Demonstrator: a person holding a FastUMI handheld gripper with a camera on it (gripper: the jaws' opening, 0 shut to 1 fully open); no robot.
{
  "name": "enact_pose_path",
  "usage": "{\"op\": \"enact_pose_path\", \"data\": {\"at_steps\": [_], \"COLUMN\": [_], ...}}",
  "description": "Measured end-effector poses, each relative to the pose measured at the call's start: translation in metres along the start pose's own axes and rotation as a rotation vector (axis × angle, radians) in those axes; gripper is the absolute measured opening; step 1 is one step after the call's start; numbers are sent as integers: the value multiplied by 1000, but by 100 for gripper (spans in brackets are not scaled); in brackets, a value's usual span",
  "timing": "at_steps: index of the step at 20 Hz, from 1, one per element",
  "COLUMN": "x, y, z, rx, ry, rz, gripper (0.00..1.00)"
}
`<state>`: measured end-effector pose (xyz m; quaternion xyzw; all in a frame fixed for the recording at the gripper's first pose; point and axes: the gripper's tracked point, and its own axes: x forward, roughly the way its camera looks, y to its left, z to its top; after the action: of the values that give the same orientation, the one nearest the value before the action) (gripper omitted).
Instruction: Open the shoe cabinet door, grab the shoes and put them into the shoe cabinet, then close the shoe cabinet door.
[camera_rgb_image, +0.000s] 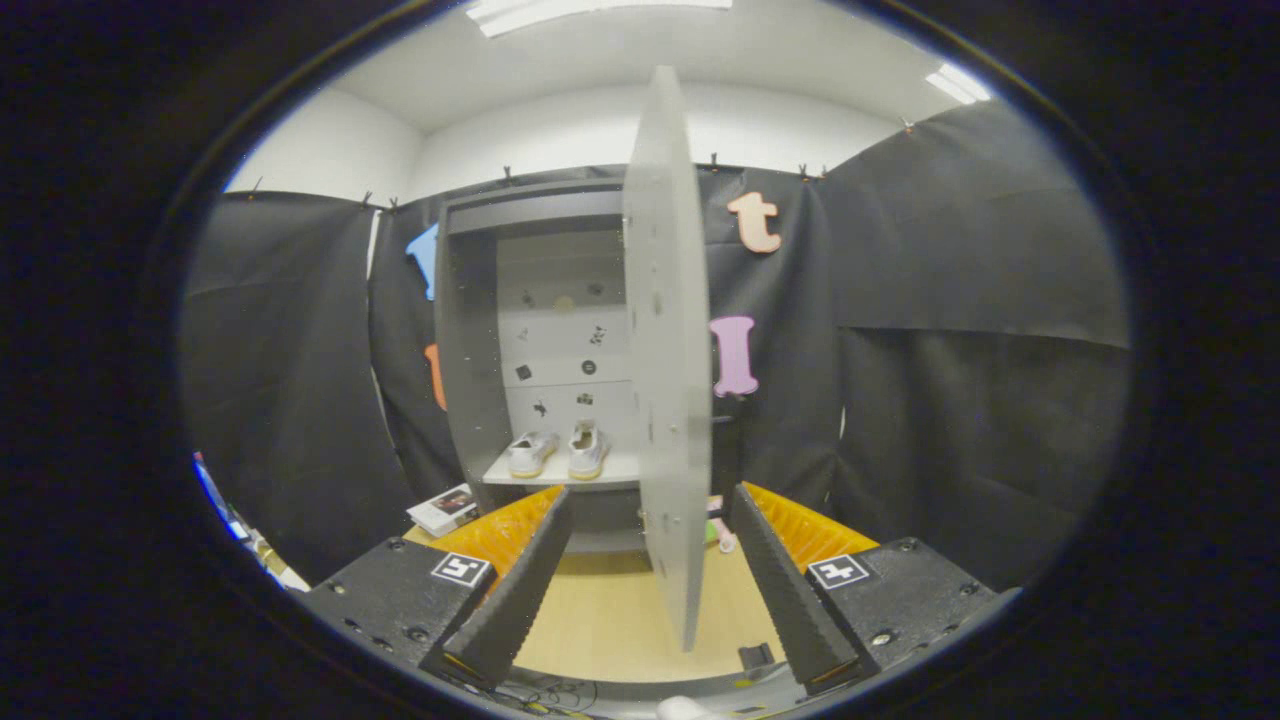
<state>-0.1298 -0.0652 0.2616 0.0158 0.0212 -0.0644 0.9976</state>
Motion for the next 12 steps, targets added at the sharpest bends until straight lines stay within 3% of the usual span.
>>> {"op": "enact_pose_path", "data": {"at_steps": [6,12], "x": [29,92], "y": [-94,-120], "z": [10,8], "rx": [30,14], "ry": [-15,14], "rz": [-36,87], "gripper": [100,99]}}
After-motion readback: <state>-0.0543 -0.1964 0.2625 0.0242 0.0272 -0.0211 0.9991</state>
